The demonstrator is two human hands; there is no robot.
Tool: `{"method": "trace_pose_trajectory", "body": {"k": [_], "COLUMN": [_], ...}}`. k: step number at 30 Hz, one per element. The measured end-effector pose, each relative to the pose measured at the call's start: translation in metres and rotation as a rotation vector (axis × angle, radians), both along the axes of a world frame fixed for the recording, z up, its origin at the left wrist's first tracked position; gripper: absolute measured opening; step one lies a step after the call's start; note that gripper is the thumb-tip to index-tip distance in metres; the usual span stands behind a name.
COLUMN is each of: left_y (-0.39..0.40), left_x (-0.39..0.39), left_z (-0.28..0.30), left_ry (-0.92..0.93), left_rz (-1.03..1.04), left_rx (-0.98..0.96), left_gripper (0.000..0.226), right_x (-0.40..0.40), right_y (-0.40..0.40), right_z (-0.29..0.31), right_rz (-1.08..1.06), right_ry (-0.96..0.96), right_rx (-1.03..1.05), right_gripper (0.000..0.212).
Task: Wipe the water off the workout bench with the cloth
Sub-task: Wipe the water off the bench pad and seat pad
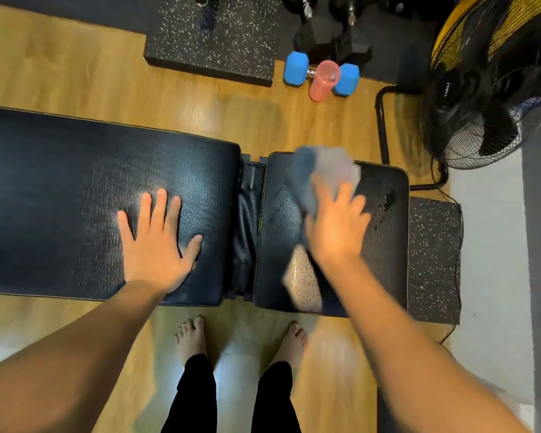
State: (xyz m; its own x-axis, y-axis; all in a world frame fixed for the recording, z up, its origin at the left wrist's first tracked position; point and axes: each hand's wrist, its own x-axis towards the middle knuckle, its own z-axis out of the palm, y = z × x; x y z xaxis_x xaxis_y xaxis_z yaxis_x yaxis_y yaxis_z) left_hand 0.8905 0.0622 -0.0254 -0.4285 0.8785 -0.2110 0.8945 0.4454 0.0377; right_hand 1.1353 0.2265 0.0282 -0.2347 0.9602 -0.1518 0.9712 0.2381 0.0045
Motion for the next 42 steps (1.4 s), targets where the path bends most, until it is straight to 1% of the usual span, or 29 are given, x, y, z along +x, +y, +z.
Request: {"method": "trace_pose_trajectory", "body": {"k": [3, 5, 6, 7, 10, 13, 16, 18, 19, 21, 22, 23, 24, 26, 27, 28, 29, 31, 34, 37, 40, 42], "left_y": [0.001, 0.001, 0.001, 0.002, 0.003, 0.007, 0.024, 0.038, 0.044, 0.052, 0.055, 0.057, 0.060, 0.068, 0.074, 0.081, 0.087, 0.095, 0.093, 0.093, 0.093, 0.085], "left_x": [0.000, -0.001, 0.000, 0.000, 0.001, 0.005, 0.022, 0.037, 0.046, 0.072, 0.090, 0.112, 0.137, 0.184, 0.203, 0.216, 0.225, 0.230, 0.235, 0.245, 0.241, 0.227], "left_z": [0.000, 0.000, 0.000, 0.001, 0.002, 0.007, 0.014, 0.024, 0.029, 0.036, 0.038, 0.039, 0.040, 0.042, 0.043, 0.044, 0.044, 0.039, 0.025, 0.024, 0.029, 0.028], "left_ry": [-0.002, -0.003, -0.007, -0.011, -0.009, -0.028, -0.060, -0.095, -0.107, -0.161, -0.229, -0.335, -0.471, -0.734, -0.807, -0.834, -0.843, -0.851, -0.756, -0.652, -0.647, -0.634], "left_rz": [-0.008, -0.011, -0.009, -0.003, 0.013, 0.054, 0.163, 0.249, 0.258, 0.179, 0.142, 0.138, 0.171, 0.332, 0.434, 0.519, 0.584, 0.652, 0.598, 0.533, 0.509, 0.431], "left_rx": [-0.035, -0.047, -0.049, -0.052, -0.065, -0.118, -0.188, -0.149, -0.103, -0.019, 0.016, 0.053, 0.076, 0.087, 0.065, 0.030, -0.007, -0.048, -0.090, -0.100, -0.131, -0.181], "left_gripper": [0.078, 0.079, 0.079, 0.079, 0.079, 0.079, 0.079, 0.078, 0.074, 0.067, 0.067, 0.067, 0.068, 0.071, 0.075, 0.081, 0.086, 0.085, 0.080, 0.083, 0.083, 0.089], "right_x": [0.010, 0.030, 0.041, 0.050, 0.072, 0.090, 0.092, 0.083, 0.078, 0.073, 0.073, 0.076, 0.080, 0.092, 0.099, 0.108, 0.116, 0.128, 0.133, 0.127, 0.116, 0.111], "right_y": [-0.080, -0.117, -0.124, -0.122, -0.081, -0.015, 0.040, 0.049, 0.044, 0.018, -0.001, -0.021, -0.042, -0.077, -0.088, -0.092, -0.090, -0.073, -0.033, 0.023, 0.072, 0.082], "right_z": [0.000, -0.002, -0.003, -0.001, 0.007, 0.012, 0.012, 0.011, 0.012, 0.014, 0.014, 0.013, 0.012, 0.010, 0.010, 0.009, 0.010, 0.009, 0.009, 0.008, 0.007, 0.007], "right_rz": [0.324, 0.530, 0.579, 0.582, 0.462, 0.266, 0.001, -0.096, -0.097, -0.048, -0.005, 0.042, 0.089, 0.170, 0.193, 0.206, 0.218, 0.244, 0.230, 0.069, -0.126, -0.171], "right_ry": [0.046, 0.019, -0.007, -0.016, -0.039, -0.068, -0.028, -0.009, -0.019, -0.035, -0.029, -0.019, -0.016, -0.049, -0.068, -0.079, -0.073, -0.062, -0.104, -0.089, -0.016, 0.015], "right_rx": [-0.053, -0.089, -0.121, -0.148, -0.143, -0.114, -0.113, -0.112, -0.097, -0.077, -0.079, -0.087, -0.101, -0.139, -0.151, -0.160, -0.154, -0.098, -0.055, -0.049, -0.094, -0.099], "right_gripper": [0.068, 0.068, 0.069, 0.070, 0.062, 0.066, 0.064, 0.065, 0.066, 0.070, 0.072, 0.075, 0.079, 0.085, 0.087, 0.088, 0.088, 0.081, 0.074, 0.069, 0.066, 0.064]}}
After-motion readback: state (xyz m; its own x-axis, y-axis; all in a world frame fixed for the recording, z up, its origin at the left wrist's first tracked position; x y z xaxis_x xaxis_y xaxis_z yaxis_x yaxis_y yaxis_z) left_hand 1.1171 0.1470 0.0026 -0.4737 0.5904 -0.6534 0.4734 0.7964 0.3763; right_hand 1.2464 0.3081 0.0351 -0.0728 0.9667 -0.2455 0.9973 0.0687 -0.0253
